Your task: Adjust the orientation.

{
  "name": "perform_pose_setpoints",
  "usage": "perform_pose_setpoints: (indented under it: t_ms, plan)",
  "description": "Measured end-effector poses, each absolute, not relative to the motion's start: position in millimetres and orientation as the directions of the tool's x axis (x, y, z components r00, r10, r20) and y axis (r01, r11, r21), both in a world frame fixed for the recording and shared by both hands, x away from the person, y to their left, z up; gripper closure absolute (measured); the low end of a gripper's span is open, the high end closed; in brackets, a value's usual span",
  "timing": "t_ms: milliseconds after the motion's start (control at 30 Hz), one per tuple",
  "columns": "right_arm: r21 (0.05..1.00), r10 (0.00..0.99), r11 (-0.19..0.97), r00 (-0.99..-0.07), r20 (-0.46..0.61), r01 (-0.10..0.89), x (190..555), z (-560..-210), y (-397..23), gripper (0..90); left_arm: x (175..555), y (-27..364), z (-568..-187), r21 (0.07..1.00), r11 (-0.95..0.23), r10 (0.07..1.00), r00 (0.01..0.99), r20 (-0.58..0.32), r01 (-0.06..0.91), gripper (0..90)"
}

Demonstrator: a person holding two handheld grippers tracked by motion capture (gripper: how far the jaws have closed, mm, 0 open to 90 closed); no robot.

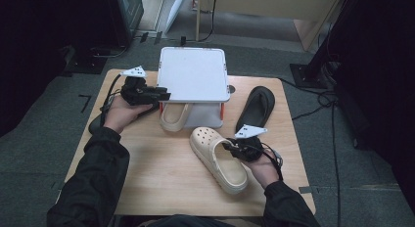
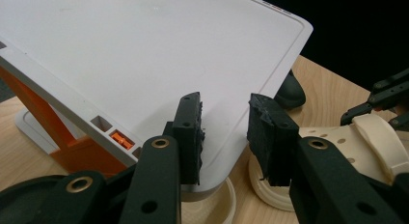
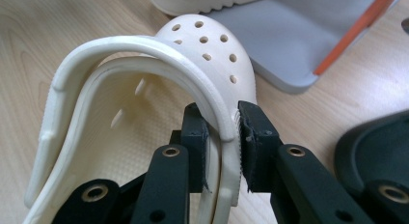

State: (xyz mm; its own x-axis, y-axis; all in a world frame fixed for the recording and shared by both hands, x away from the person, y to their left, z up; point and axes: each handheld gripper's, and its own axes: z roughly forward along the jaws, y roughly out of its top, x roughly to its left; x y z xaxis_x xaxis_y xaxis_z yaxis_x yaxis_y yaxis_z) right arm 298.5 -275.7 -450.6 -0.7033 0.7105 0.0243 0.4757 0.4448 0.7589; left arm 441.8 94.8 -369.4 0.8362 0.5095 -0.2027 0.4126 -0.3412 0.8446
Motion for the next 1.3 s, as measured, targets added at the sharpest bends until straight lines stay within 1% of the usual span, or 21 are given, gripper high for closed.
perform_pose_setpoints:
  t_ms: [167,467,533,667,833,867,933,1033,1100,1200,1300]
  plan:
    - [0.762,0.719,0.433,-0.694,0.029,0.481,302.3,-451.9,-263.2,74.4,439.3,93.8,-369.4,0.849,-0.359,0.517,0.84,-0.164,0.387,70.0]
    - [0.776,0.743,0.412,-0.669,0.017,0.477,299.9,-456.2,-250.5,72.9,439.6,96.5,-370.5,0.85,-0.344,0.515,0.837,-0.183,0.398,71.2]
    - [0.772,0.744,0.404,-0.667,0.035,0.49,300.1,-456.4,-250.7,71.4,439.7,96.8,-370.9,0.852,-0.339,0.514,0.837,-0.188,0.4,71.1]
    - [0.758,0.733,0.399,-0.677,0.075,0.516,300.2,-458.0,-254.8,65.3,440.3,98.0,-371.4,0.852,-0.327,0.514,0.833,-0.204,0.41,70.9]
    - [0.768,0.725,0.368,-0.679,0.117,0.525,294.6,-452.0,-265.1,60.0,439.9,98.3,-371.3,0.85,-0.326,0.518,0.831,-0.205,0.413,70.9]
    - [0.766,0.723,0.359,-0.678,0.133,0.534,293.0,-450.6,-267.7,60.0,439.8,98.4,-371.2,0.85,-0.327,0.518,0.831,-0.204,0.412,70.9]
    - [0.768,0.714,0.356,-0.686,0.144,0.532,288.0,-447.2,-273.4,62.9,439.6,98.5,-371.0,0.85,-0.328,0.519,0.831,-0.202,0.412,70.9]
    - [0.781,0.711,0.354,-0.691,0.133,0.515,281.1,-442.0,-283.3,68.7,439.9,99.3,-371.4,0.851,-0.326,0.515,0.832,-0.205,0.411,71.0]
    - [0.782,0.722,0.353,-0.682,0.122,0.514,279.6,-441.1,-290.8,70.6,439.9,99.3,-371.4,0.851,-0.325,0.516,0.832,-0.205,0.412,71.1]
    - [0.771,0.739,0.352,-0.663,0.119,0.531,282.6,-445.9,-300.1,73.1,439.1,98.2,-370.9,0.85,-0.33,0.523,0.829,-0.197,0.41,71.3]
    - [0.755,0.742,0.366,-0.66,0.116,0.543,288.2,-454.2,-302.7,74.1,439.7,99.2,-370.9,0.848,-0.326,0.528,0.825,-0.203,0.417,74.1]
